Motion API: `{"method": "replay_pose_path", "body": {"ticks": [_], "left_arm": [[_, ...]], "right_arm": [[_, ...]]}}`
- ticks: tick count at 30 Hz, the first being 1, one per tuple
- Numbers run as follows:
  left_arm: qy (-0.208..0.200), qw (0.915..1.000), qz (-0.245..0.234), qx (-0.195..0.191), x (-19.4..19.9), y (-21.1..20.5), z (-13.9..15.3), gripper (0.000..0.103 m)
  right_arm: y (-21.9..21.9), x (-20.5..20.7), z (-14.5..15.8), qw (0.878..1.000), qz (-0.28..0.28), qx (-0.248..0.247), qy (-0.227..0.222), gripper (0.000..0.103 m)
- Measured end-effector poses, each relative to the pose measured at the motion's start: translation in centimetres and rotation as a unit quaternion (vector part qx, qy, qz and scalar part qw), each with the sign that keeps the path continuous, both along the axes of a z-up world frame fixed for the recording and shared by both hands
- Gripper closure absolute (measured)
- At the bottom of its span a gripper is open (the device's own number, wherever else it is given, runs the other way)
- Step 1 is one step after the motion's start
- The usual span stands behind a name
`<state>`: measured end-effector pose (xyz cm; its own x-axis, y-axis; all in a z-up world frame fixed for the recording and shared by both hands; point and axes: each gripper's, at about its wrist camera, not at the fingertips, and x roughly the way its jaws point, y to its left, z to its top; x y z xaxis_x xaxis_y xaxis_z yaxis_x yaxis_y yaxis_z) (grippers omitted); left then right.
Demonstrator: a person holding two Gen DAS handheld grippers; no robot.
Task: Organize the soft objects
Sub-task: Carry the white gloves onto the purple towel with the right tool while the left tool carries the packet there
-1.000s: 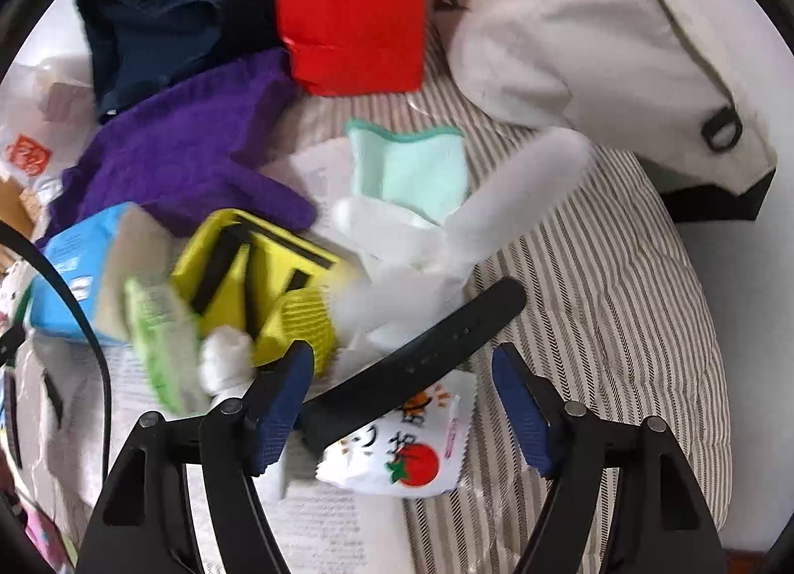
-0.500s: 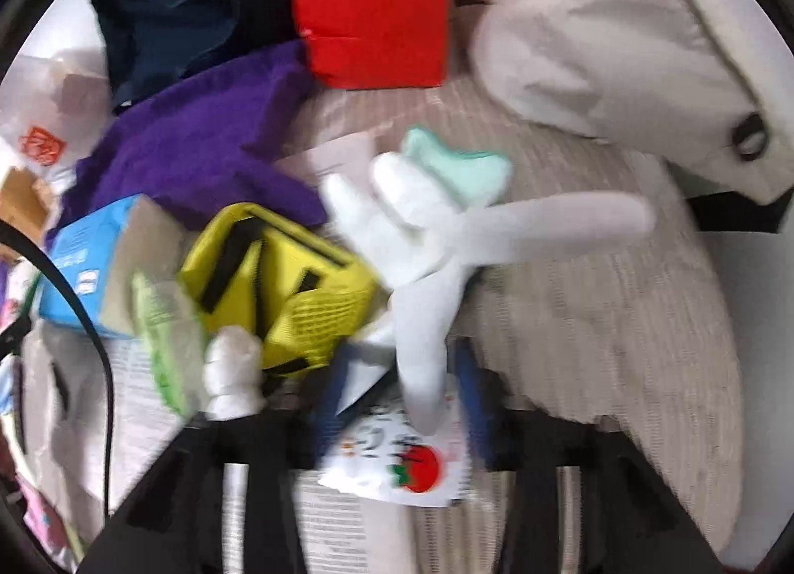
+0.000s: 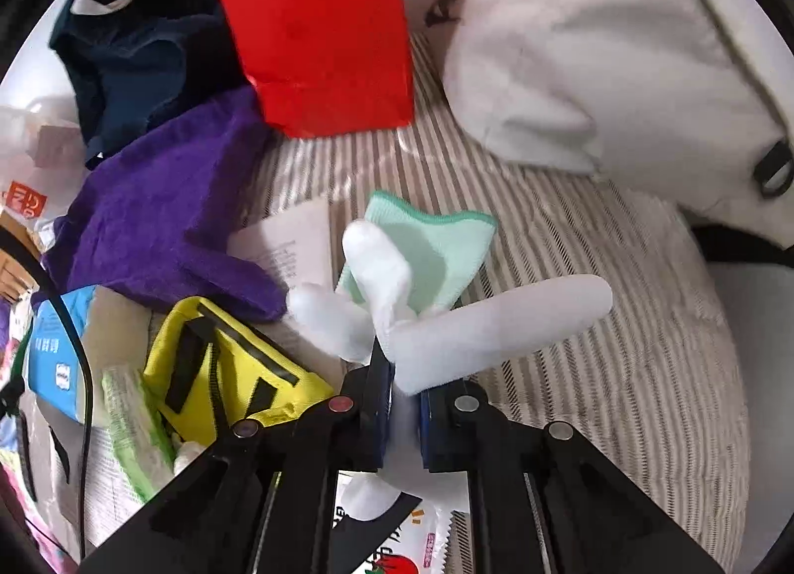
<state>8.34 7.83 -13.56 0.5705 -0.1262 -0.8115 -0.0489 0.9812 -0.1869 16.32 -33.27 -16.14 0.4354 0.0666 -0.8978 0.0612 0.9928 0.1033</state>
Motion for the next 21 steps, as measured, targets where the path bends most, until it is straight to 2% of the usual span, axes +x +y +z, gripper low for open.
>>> {"method": "replay_pose_path", "body": {"ticks": [6,13,21], "left_arm": [[-0.009,0.9999,-0.003,-0.001,-0.1,0.0,0.9,0.072],[-0.027,0.9996,-0.005,0.001,-0.1,0.1,2.8,0.072],[-0.042,0.9990,-0.010,0.013,0.7,0.2,4.8,0.072]], "right_arm": [[0.1,-1.7,3.7,0.999,0.004,0.022,-0.039,0.093],[1.7,-2.7,7.7,0.997,0.032,0.019,-0.073,0.093],[5.2,-2.4,9.8,0.993,0.077,0.030,-0.088,0.093]]}}
